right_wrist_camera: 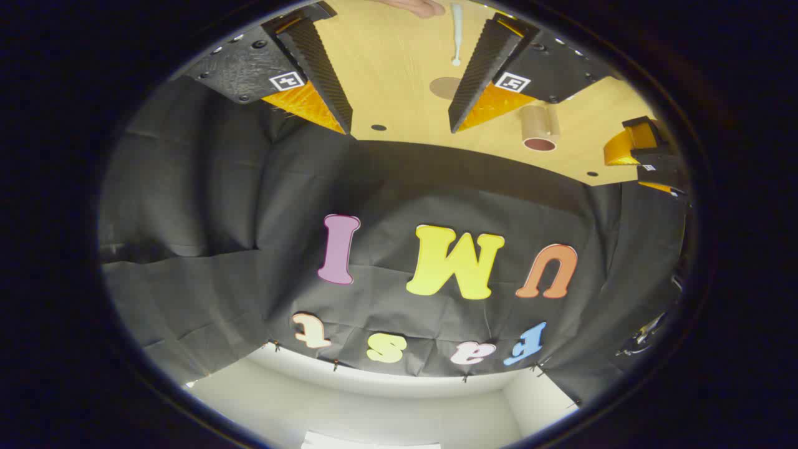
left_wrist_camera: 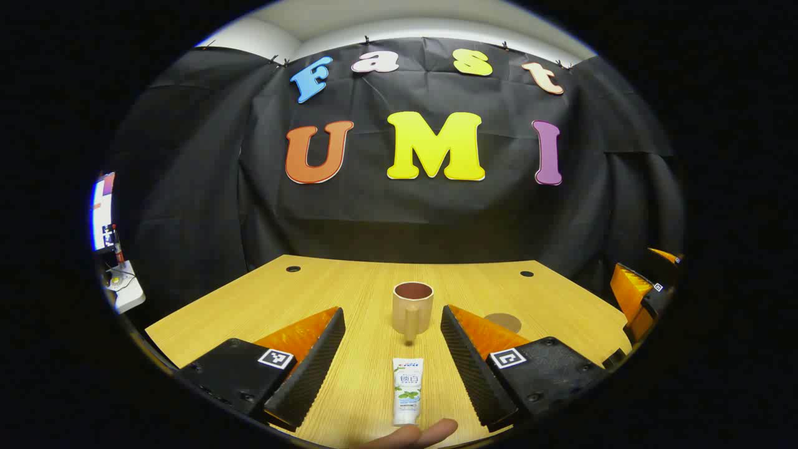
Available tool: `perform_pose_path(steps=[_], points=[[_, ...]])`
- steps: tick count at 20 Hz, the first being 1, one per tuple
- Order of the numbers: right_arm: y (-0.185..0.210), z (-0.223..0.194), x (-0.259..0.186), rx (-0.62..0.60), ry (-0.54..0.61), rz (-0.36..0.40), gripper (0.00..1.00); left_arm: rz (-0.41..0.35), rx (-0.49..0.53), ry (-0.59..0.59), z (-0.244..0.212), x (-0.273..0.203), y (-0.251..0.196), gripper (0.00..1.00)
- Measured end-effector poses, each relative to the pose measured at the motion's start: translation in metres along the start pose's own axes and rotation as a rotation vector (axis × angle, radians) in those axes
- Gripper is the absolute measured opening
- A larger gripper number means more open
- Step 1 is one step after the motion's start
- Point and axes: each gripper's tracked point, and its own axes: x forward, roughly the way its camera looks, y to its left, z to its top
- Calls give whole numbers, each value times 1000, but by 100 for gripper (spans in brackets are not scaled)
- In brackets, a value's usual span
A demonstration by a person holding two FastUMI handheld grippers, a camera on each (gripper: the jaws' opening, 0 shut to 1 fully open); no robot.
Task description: Put the toothbrush and toothpaste on the desktop into the cup, then pick up the cup and place it on the coaster on the desktop.
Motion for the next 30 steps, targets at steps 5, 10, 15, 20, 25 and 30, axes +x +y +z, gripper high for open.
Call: perform_pose_path(steps=[5, 10, 15, 20, 25, 30], points=[[3, -4, 0, -13, 5, 5, 95, -13, 8, 15, -6, 1, -4, 98], [5, -6, -2, -30, 2, 9, 95, -12, 12, 21, -7, 2, -4, 98], [6, -16, -1, -29, 19, 15, 95, -20, 21, 107, -33, 8, -8, 98], [3, -37, 1, -23, 62, 19, 95, -10, -1, 215, -62, 12, -7, 98], [-1, -58, 4, -8, 105, 24, 95, 17, -2, 354, -108, 6, -7, 99], [6, -79, 7, -1, 158, 44, 95, 1, 22, 485, -153, -5, -16, 99]])
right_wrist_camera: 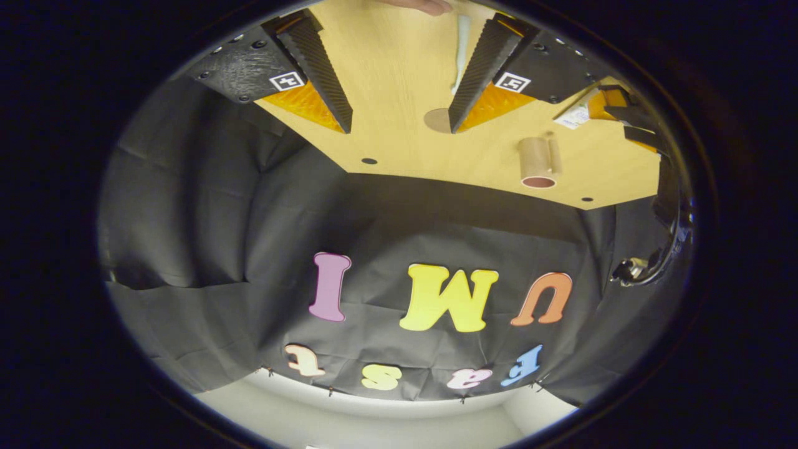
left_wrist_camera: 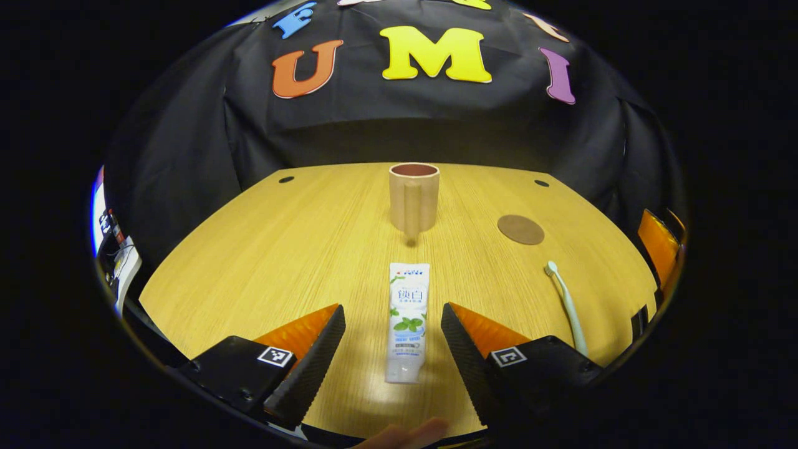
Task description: Put the toothbrush and toothpaste on the desktop into the cup, then pick up the cup and place it on the coaster on the desktop.
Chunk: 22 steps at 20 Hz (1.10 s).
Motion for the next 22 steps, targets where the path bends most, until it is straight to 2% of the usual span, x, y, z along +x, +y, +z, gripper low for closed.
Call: perform_pose_path(steps=[6, 10, 11, 13, 16, 20, 21, 22], points=[[4, -21, 6, 7, 59, 10, 95, -27, 4, 57, -17, 3, -9, 99], [4, -27, 9, 18, 78, 15, 95, -41, -41, 127, -30, 2, -7, 97], [5, -28, 8, 22, 75, 25, 94, -37, -32, 113, -29, 5, -5, 97], [9, -27, 6, 39, 59, 52, 95, -34, -18, 113, -34, 7, -3, 91], [9, -30, 8, 31, 58, 52, 94, -39, 4, 103, -34, 6, -4, 90], [10, -32, 12, 46, 52, 68, 95, -62, 32, 56, -29, 7, 1, 81], [10, -35, 16, 50, 55, 65, 95, -65, 37, 45, -29, 7, 3, 82], [10, -37, 18, 57, 64, 66, 95, -67, 40, 39, -28, 7, 6, 78]])
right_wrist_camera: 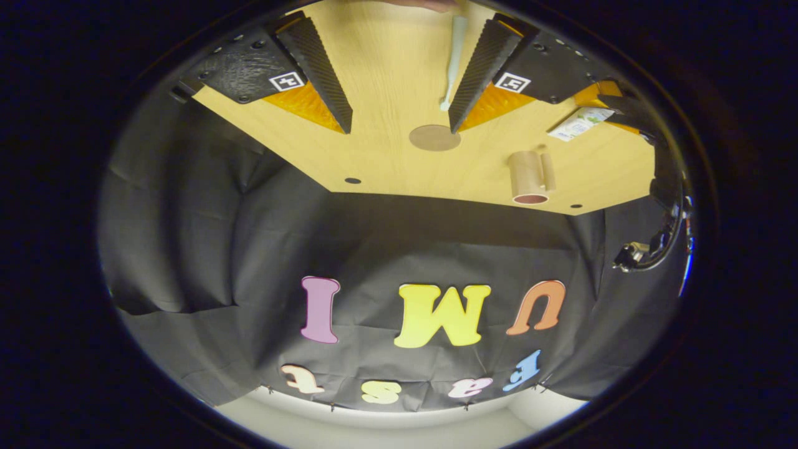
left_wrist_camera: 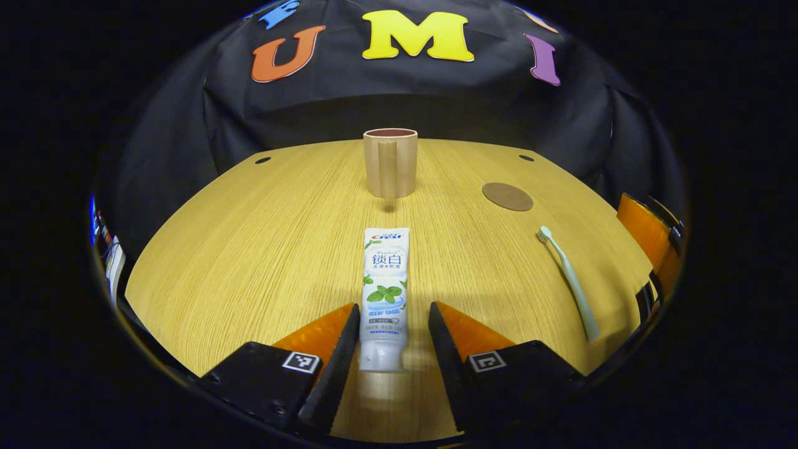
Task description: Put the toothbrush and toothpaste on the desktop into the cup, then pick up the cup and place it on the coaster on the desktop.
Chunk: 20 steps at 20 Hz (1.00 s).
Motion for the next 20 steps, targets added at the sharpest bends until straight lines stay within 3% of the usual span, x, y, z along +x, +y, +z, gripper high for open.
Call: perform_pose_path(steps=[1, 2, 3, 4, 5, 6, 7, 8, 9, 10, 11, 12, 17, 20], points=[[0, -3, 2, 8, 12, -1, 95, 0, -8, -2, -2, 1, 5, 60], [0, -5, 2, 17, 21, 2, 95, 0, -24, 0, -4, -3, 5, 53], [0, -7, 2, 22, 27, 4, 95, -5, -21, -1, -2, -1, 2, 39], [0, -7, 2, 21, 29, 1, 94, -1, -27, -7, 0, 0, 1, 50], [-1, -8, 3, 17, 31, -4, 94, 2, -41, -12, 1, 0, 1, 42], [-3, -7, 4, 12, 32, -8, 96, -6, -60, -11, 4, -2, -2, 41], [-3, -7, 5, 9, 33, -9, 96, -20, -62, -24, 10, -7, -3, 46], [-2, -6, 6, 5, 35, -7, 96, -28, -57, -54, 20, -14, -4, 40], [0, -7, 8, 6, 39, -8, 96, -33, -59, -93, 30, -22, -6, 44], [0, -6, 9, 18, 44, -11, 95, -32, -71, -129, 44, -29, -6, 39], [4, -8, 12, 29, 54, -1, 95, -33, -92, -164, 57, -32, -7, 44], [10, -10, 16, 35, 73, 9, 95, -40, -105, -198, 73, -39, -10, 40], [30, -37, 36, 31, 221, 47, 96, -60, -102, -400, 150, -65, -33, 39], [44, -57, 40, -38, 309, 88, 96, -70, -106, -473, 165, -82, -35, 39]])
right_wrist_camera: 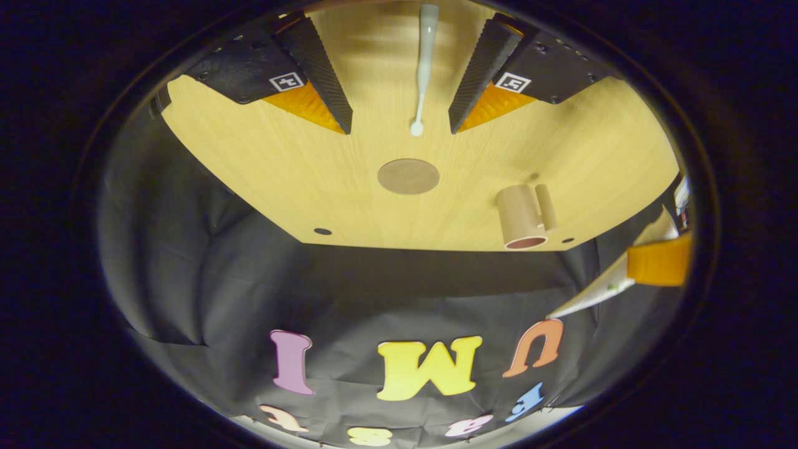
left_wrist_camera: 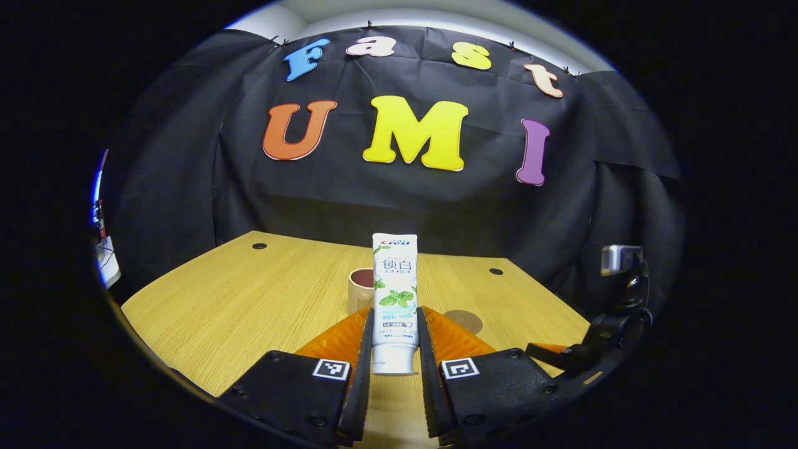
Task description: Put the toothbrush and toothpaste on the desktop into the cup, then pick up the cup and place it on the coaster on the desktop.
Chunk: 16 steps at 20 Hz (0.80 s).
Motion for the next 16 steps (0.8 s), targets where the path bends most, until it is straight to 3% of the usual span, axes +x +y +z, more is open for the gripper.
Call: perform_pose_path(steps=[3, 6, 13, 16], points=[[12, -15, 10, -3, 82, 29, 94, -19, 43, -25, 4, -7, 1, 43], [16, -21, 18, -6, 125, 16, 96, -17, 59, -58, 11, -13, 5, 39], [15, -26, 23, 107, 187, 23, 95, -25, 30, -56, 13, -13, 12, 39], [18, -29, 23, 70, 191, 53, 96, -21, 21, -33, 10, -7, 17, 39]])
